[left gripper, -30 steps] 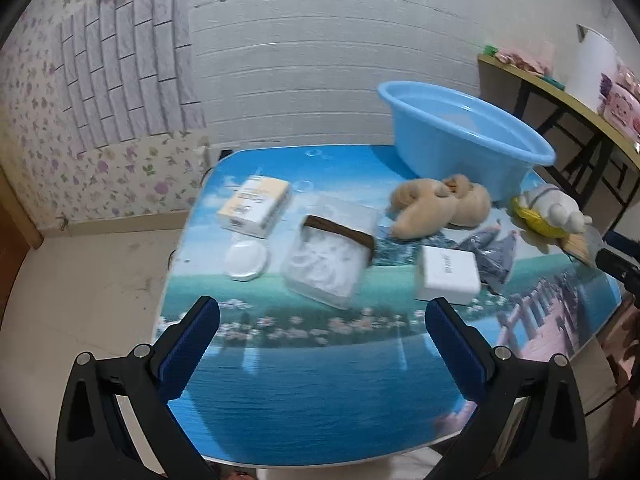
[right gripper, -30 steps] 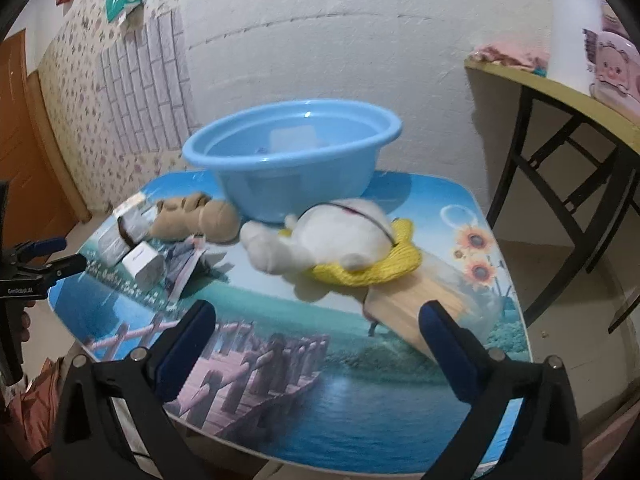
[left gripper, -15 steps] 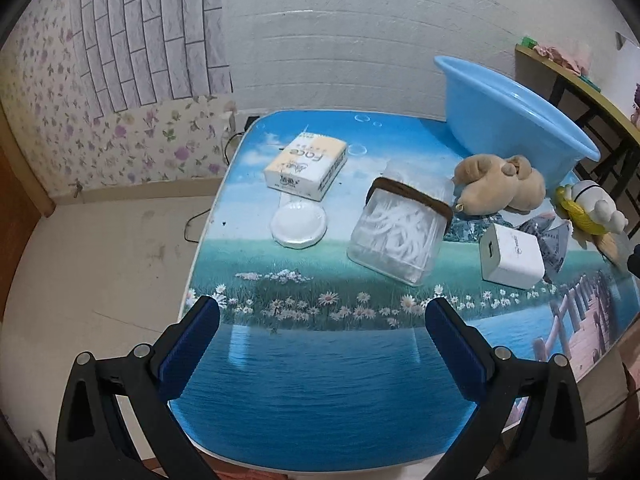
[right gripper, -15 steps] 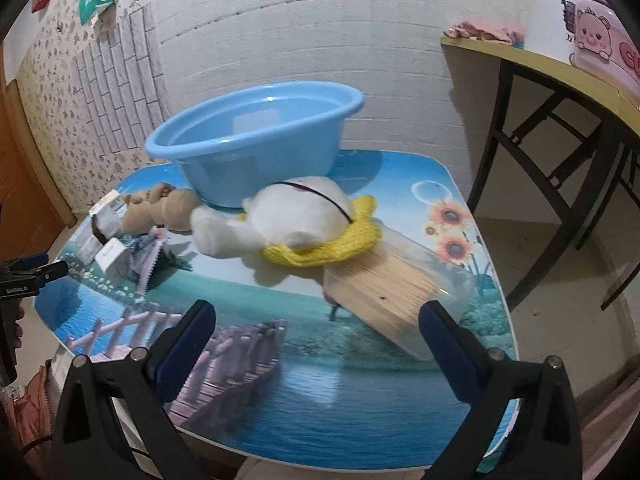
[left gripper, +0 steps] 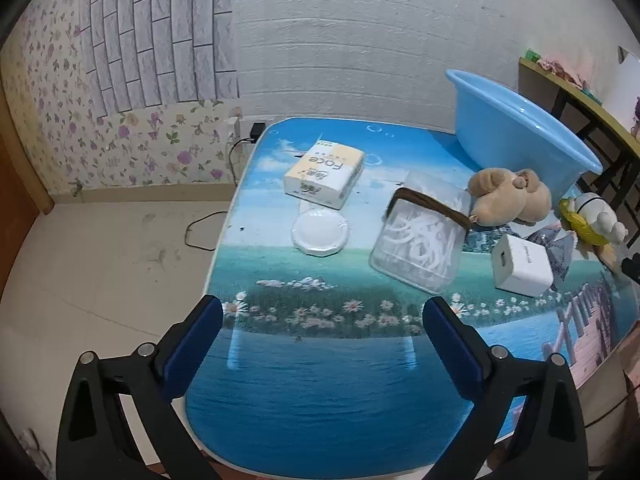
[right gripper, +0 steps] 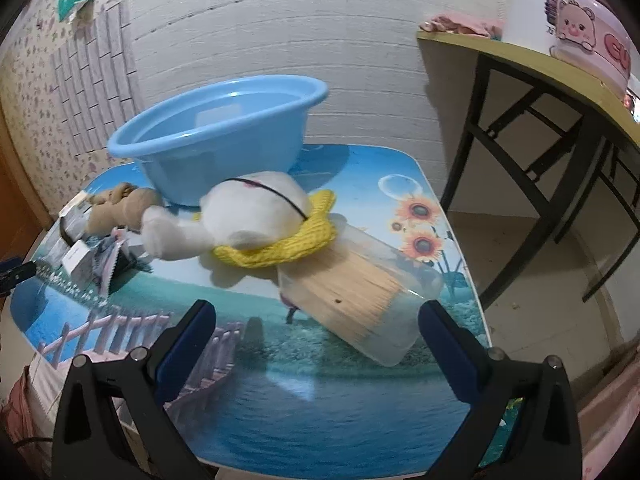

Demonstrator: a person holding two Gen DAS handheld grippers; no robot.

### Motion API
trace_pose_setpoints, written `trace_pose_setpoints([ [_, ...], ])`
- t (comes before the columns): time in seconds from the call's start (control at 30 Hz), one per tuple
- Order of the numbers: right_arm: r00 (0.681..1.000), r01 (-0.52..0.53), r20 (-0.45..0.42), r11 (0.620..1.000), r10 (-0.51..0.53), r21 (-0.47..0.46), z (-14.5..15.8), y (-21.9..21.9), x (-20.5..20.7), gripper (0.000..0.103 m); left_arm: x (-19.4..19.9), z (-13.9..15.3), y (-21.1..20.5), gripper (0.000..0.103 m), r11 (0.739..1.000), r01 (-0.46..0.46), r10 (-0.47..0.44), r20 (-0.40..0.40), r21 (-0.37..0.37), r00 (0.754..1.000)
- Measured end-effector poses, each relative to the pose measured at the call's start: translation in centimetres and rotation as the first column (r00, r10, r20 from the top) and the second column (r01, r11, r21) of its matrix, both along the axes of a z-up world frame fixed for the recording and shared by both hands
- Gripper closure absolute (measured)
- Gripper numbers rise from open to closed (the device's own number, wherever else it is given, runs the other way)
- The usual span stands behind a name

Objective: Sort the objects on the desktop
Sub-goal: 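Move both tools back over the table toward the floss box and toothpick box, then grasp the clear floss-pick box with the left tool while the right tool grasps the toothpick box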

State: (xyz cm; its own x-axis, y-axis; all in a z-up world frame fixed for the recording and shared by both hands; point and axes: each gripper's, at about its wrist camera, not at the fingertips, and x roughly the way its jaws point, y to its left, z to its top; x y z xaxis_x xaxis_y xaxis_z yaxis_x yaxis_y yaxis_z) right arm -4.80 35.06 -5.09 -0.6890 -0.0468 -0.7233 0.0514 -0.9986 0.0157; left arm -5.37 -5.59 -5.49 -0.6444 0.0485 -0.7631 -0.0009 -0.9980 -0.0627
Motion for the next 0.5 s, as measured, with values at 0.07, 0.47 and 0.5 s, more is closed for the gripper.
trace_pose_setpoints([
  [0.07, 1.000, 0.021, 0.011, 1.000, -0.021, 0.004, -0.2, 0.2, -0.3, 0.000, -0.1, 0.1, 0.5, 0.002, 1.000, 0.023, -0.023, -0.010, -0.002, 1.000],
  [0.47, 0.993, 0.087, 0.075, 0.996, -0.087, 0.001, -1.4, 0.9, -1.8, 0.000, -2.6, 0.6, 3.8, 0.002, 0.992, 0.127, -0.128, -0.045, -0.026, 0.991],
  [0.5, 0.993, 0.092, 0.076, 0.996, -0.092, 0.008, -1.5, 0.9, -2.0, 0.000, -2.8, 0.6, 4.2, 0.002, 0.990, 0.137, -0.138, -0.047, -0.029, 0.989],
])
